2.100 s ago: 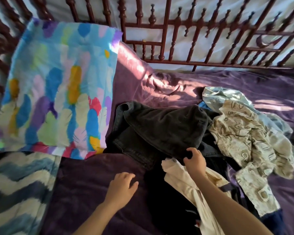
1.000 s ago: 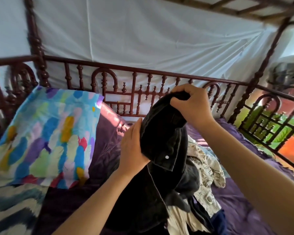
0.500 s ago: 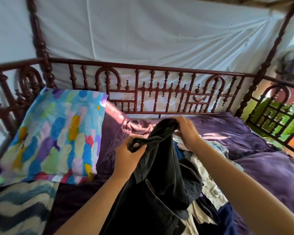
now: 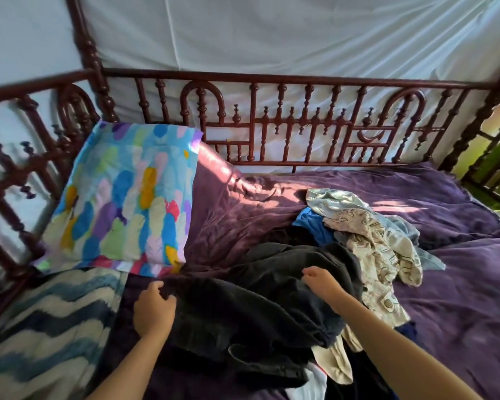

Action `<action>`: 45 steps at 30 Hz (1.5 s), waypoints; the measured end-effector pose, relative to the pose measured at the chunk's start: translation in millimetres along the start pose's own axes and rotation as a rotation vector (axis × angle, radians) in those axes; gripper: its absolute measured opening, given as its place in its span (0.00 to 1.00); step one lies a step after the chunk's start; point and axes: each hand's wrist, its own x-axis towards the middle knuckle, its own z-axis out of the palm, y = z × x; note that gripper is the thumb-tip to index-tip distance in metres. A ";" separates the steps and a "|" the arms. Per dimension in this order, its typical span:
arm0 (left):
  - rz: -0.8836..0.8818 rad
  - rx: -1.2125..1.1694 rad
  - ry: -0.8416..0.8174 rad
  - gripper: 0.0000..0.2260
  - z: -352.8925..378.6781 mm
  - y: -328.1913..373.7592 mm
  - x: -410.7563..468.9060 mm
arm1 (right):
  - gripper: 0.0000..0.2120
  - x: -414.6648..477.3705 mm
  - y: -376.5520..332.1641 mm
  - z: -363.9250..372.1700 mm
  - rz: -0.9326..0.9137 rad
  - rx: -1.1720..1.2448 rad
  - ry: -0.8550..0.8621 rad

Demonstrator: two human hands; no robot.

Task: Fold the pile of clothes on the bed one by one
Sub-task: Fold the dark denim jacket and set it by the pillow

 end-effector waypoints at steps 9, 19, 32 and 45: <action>0.520 0.372 -0.330 0.25 68.2 20.7 -49.8 | 0.32 -9.8 118.7 18.5 0.074 -0.580 -0.109; 1.019 0.755 -0.555 0.26 154.4 55.6 -102.6 | 0.43 6.8 173.8 15.8 -0.169 -0.856 0.105; 1.064 0.201 -0.136 0.10 109.5 55.5 -56.3 | 0.24 48.9 140.6 -16.8 -0.506 -0.712 0.343; 1.155 -0.181 0.349 0.06 -68.1 143.2 -64.7 | 0.11 -32.1 -75.0 -135.0 -0.652 -0.083 0.821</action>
